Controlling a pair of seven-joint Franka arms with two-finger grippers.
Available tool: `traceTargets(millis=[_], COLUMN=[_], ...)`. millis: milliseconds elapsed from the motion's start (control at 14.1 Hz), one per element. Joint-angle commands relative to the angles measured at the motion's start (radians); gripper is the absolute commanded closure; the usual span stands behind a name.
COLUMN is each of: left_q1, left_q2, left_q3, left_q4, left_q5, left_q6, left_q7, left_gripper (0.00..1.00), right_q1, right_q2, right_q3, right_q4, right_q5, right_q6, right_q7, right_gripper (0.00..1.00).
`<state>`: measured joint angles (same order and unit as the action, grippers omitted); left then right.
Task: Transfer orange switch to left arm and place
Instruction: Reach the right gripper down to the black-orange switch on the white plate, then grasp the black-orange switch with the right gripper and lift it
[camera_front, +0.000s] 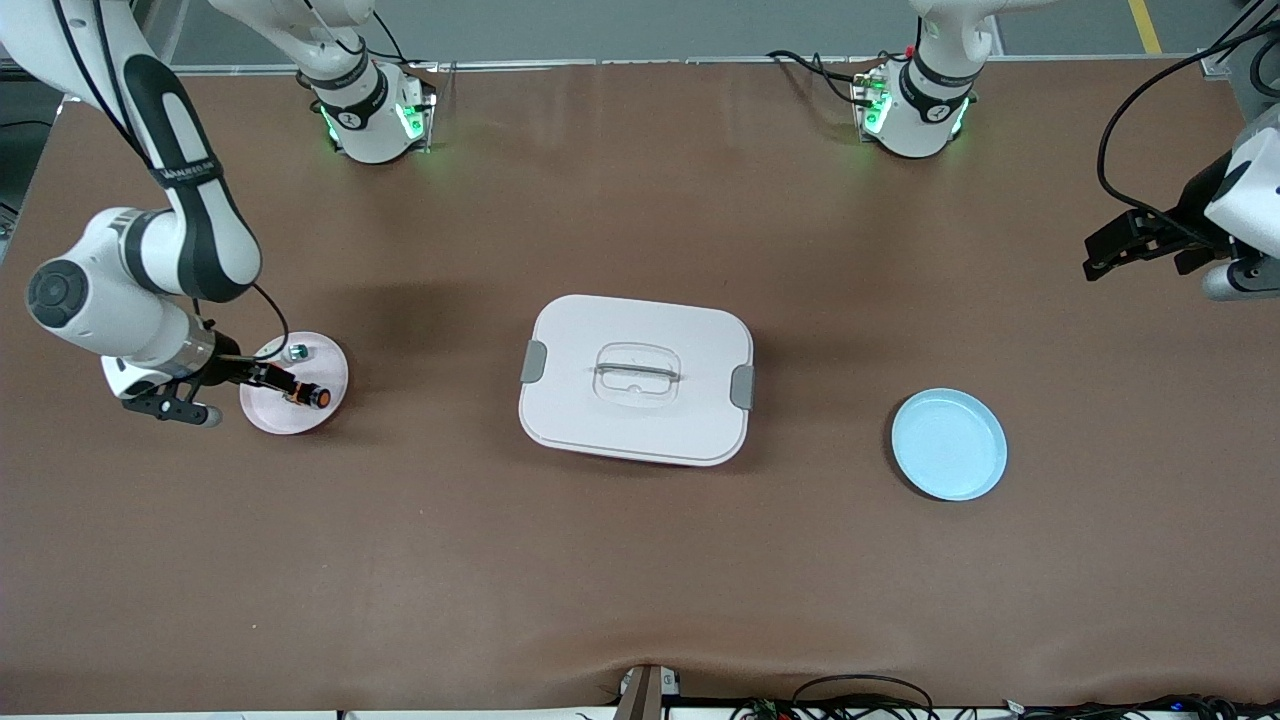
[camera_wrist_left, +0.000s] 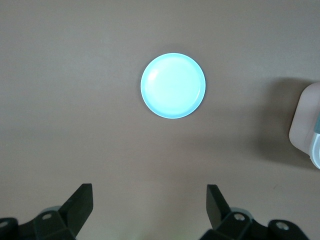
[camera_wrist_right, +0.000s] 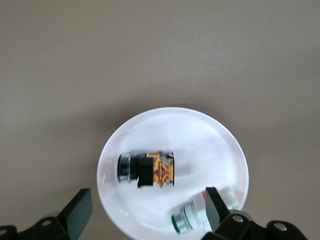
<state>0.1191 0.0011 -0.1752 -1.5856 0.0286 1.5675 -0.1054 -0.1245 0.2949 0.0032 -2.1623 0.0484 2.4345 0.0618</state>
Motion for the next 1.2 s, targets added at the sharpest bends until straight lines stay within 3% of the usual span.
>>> traceTargets(millis=[0,354,1133], left_q1=[0.002,0.001,0.002], left_q2=[-0.006,-0.006,-0.006], left_q3=[-0.001,-0.001,-0.001], left_q4=[-0.011,-0.014,-0.03], left_q5=[0.019,0.019,0.019], left_q6=[0.014,0.016,0.029], left_q7=[0.01,0.01,0.01], left_gripper=[0.0,0.0,0.0], right_q1=[0.008,0.019,0.019], right_q2=[0.045,0.093,0.133], right_q3=[-0.002,0.0,0.001], right_q4=[-0.011,-0.039,-0.037], right_q5=[0.01,0.03,0.044], right_q6=[0.064,0.146,0.173], right_q7=[0.01,0.01,0.012], right_gripper=[0.0,0.0,0.0])
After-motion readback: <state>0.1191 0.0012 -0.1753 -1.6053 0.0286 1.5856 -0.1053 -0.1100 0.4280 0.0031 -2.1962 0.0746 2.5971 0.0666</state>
